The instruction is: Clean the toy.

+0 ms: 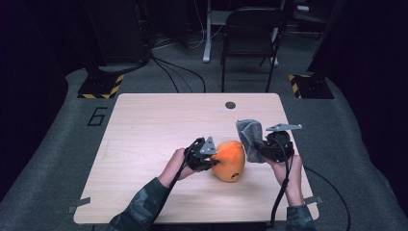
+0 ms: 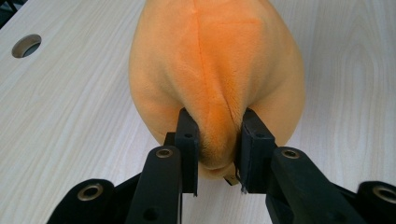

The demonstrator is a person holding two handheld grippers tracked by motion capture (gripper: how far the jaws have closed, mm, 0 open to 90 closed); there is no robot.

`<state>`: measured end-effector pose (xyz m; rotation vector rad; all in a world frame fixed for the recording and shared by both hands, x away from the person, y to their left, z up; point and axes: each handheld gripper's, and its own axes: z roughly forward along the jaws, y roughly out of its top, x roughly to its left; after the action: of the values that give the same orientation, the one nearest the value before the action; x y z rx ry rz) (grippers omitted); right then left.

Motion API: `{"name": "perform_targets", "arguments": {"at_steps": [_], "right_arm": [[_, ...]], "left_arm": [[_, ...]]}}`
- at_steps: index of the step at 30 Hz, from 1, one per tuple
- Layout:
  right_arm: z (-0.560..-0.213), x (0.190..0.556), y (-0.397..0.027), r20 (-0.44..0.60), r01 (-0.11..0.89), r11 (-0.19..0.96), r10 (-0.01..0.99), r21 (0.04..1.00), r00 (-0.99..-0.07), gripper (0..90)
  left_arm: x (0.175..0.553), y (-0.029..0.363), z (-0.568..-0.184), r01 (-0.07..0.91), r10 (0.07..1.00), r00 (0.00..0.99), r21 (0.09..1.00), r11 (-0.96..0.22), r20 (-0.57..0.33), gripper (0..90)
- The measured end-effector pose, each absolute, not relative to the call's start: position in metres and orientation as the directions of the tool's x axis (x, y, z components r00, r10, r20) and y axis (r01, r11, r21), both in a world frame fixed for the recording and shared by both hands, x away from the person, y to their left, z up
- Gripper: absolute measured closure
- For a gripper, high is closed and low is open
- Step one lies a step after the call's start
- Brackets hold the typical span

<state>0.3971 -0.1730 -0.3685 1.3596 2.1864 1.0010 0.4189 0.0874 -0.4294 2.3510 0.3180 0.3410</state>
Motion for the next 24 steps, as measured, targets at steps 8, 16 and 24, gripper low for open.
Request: {"name": "perform_targets", "arguments": {"at_steps": [8, 16, 24], "right_arm": [[-0.35, 0.38, -0.126, 0.053, 0.558, 0.361, 0.805, 0.747, -0.591, 77.1], [-0.378, 0.387, -0.092, 0.003, 0.588, 0.45, 0.792, 0.672, -0.61, 77.5], [-0.386, 0.396, -0.108, -0.062, 0.613, 0.444, 0.838, 0.653, -0.541, 78.5]], "left_arm": [[0.415, 0.09, -0.431, 0.122, 0.326, 0.931, 0.7, -0.703, 0.165, 72.8], [0.412, 0.086, -0.434, 0.096, 0.33, 0.921, 0.703, -0.705, 0.206, 74.0], [0.413, 0.086, -0.437, 0.089, 0.328, 0.923, 0.717, -0.692, 0.202, 75.0]]}}
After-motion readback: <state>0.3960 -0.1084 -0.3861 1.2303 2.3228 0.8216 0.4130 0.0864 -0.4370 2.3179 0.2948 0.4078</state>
